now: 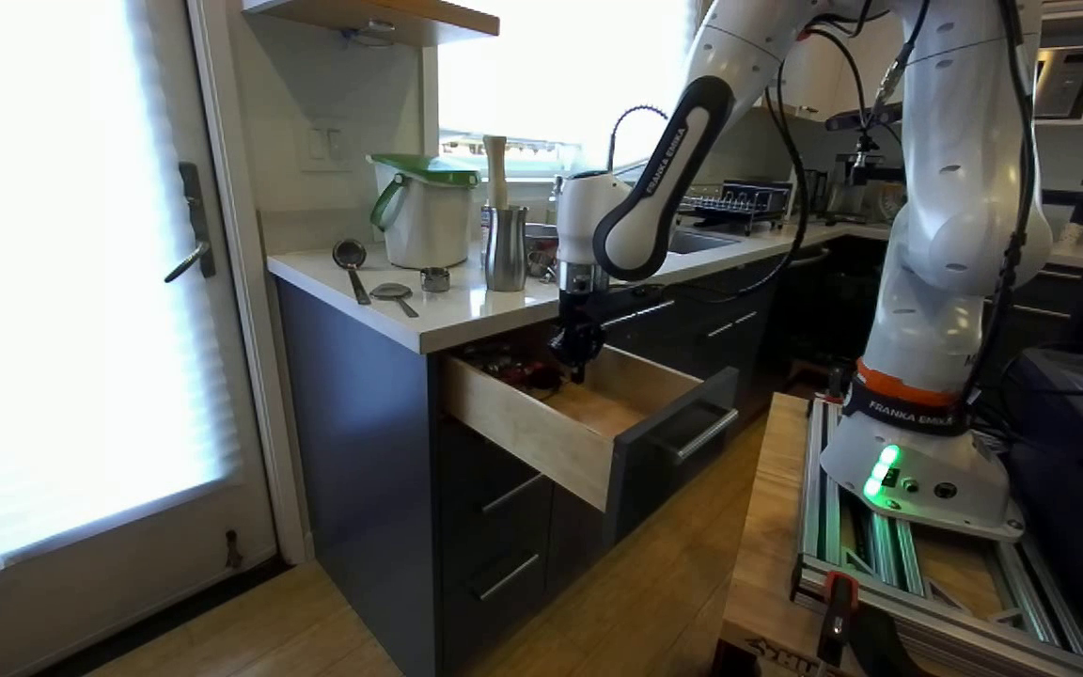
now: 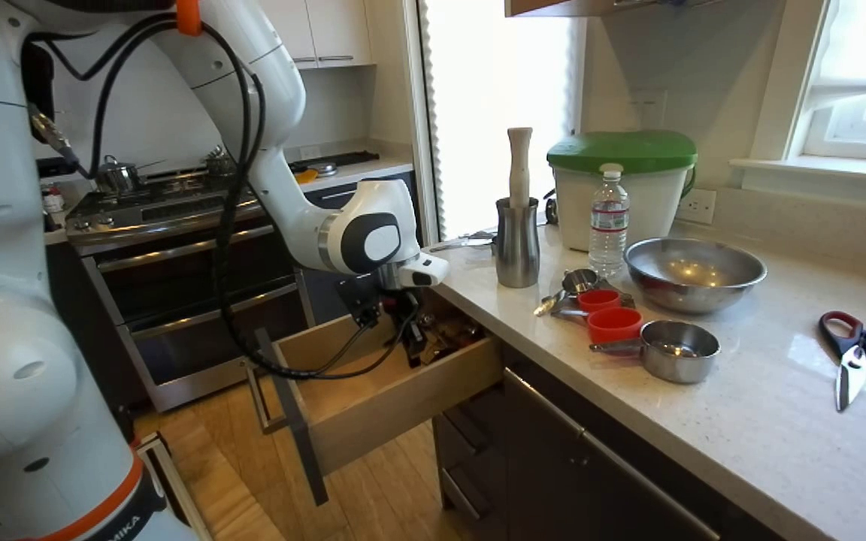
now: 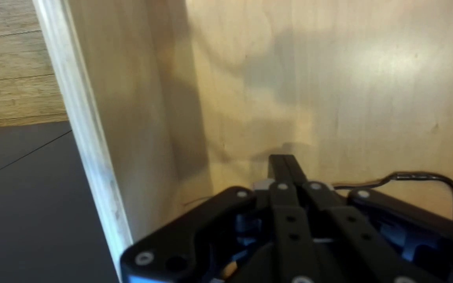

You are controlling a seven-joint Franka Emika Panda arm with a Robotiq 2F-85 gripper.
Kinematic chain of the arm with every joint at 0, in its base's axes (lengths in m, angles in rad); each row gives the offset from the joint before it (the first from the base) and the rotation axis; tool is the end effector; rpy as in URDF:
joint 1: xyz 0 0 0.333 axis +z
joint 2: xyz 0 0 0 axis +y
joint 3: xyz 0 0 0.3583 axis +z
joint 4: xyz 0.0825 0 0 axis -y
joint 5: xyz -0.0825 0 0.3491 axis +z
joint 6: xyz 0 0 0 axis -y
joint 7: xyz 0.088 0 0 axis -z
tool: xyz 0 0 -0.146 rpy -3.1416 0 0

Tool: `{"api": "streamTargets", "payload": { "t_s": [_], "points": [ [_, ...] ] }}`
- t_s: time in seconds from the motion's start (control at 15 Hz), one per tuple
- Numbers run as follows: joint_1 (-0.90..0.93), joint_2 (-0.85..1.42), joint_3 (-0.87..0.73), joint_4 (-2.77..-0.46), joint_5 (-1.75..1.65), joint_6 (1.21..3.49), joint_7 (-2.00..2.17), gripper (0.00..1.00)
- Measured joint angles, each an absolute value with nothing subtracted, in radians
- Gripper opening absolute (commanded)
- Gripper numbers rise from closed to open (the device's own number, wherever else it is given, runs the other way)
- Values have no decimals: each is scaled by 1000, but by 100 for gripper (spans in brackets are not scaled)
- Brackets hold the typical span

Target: Remove the object from the drawer

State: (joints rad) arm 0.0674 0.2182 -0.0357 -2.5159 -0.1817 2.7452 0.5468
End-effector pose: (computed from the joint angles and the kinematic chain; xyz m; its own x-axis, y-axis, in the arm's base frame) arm 0.4611 0.0187 0.2320 0.9400 -0.3383 0.0446 -0.3406 -0.9379 0.0656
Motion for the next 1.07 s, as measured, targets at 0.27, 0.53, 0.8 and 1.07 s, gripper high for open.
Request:
{"api": "streamTargets", "payload": {
  "t_s": [0.27, 0.53, 0.8, 1.07],
  "points": [
    [76, 235, -43, -2504, -182, 2747, 550, 0],
    [86, 238, -56, -2499, -180, 2748, 549, 0],
    [96, 273, -76, -2484, -180, 2748, 549, 0],
    [98, 311, -81, -2470, -168, 2790, 549, 0]
  ]
}}
